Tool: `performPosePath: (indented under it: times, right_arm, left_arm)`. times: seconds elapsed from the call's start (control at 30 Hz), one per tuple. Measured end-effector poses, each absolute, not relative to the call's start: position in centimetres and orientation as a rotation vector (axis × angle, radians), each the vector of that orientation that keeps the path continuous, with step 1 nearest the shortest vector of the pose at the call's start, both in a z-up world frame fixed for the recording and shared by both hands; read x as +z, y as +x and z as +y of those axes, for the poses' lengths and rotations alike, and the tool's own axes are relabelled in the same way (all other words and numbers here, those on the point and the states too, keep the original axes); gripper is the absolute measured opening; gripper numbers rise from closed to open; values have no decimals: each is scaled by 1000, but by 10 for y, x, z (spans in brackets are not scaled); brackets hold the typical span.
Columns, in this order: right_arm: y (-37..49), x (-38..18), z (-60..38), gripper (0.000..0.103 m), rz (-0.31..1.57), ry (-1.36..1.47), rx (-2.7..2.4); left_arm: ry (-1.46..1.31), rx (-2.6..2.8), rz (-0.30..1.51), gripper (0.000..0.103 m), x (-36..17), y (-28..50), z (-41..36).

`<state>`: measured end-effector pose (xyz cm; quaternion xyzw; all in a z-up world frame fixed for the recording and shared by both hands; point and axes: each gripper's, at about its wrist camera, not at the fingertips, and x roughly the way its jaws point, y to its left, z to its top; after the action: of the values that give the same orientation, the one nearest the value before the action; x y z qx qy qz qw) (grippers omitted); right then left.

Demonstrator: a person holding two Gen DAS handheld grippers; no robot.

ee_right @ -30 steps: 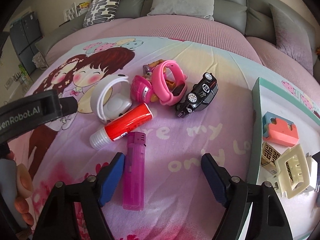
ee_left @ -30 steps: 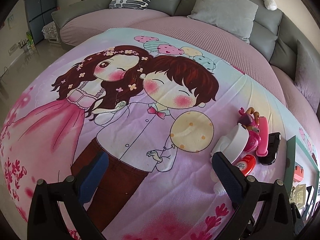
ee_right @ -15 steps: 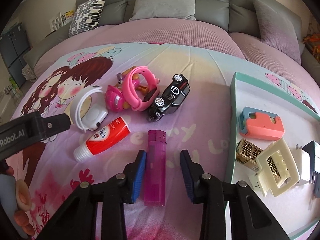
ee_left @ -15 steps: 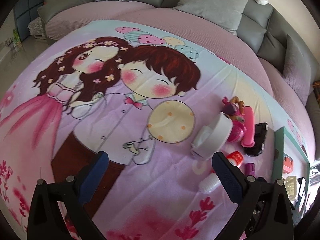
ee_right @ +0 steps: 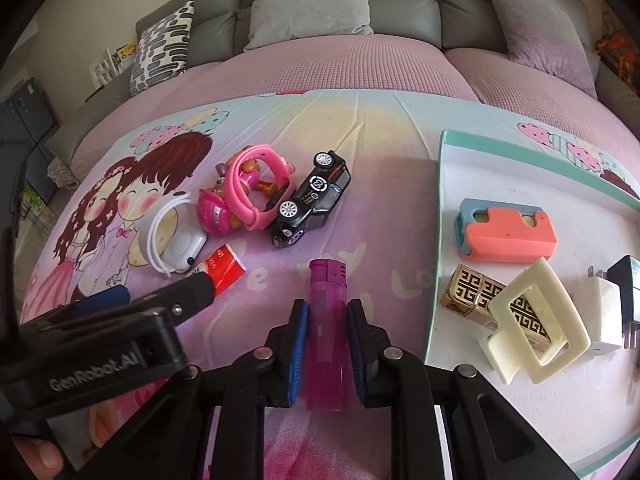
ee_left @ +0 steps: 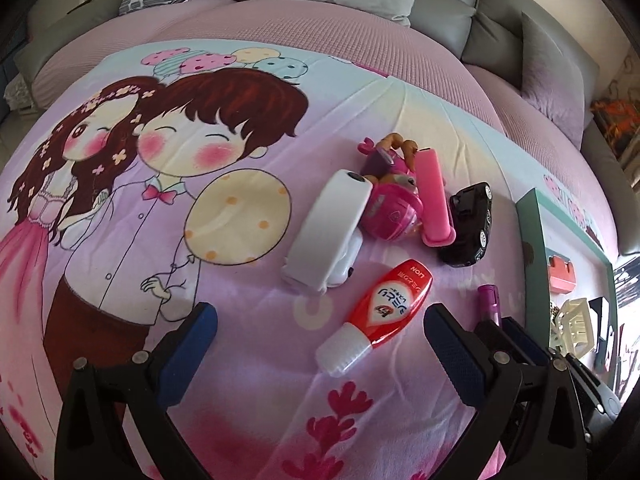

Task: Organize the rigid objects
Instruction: 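Grasp the red tube with the left gripper while the right gripper grasps the pink lighter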

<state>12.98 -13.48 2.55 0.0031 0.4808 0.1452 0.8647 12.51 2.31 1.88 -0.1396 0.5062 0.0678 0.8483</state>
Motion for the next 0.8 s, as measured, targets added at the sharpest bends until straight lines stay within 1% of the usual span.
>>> performPosePath:
  times: [0.1,0.3,0.37,0.4,0.47,0.5,0.57,0.6,0.67,0.8]
  right_arm:
    - [130,26,-138,22,1011,28,309]
    - [130,27,-138,22,1012,33,314]
    - [131,27,-139,22,1013,42,316]
    - [131,27,-139,22,1012,43,316]
    - [131,27,-140,22,1012,49,316]
    - [131,27,-141,21,1012,52,316]
    - [131,27,-141,21,1012,59,317]
    - [131,27,-142,21,1012,60,317]
    - [131,28,-142,21,1012,63,317]
    - [131,28,-142,21,1012,68,315]
  left_arm:
    - [-264,132,1065,101,17,131,14]
    - [-247,107,1048,81,18,135,6]
    - [-253,95,1043,67,18,135,5]
    - [-252,95,1043,64,18,134,4]
    - [-231,100,1047,56,17,133,3]
    - [-226,101,1047,54,17,132,3]
    - [-240,99,1044,42,18,130,6]
    - [-243,97,1045,39,18,129,6]
    - [-231,102,1046,30,18,128,7]
    - [-243,97,1042,29,18,125,9]
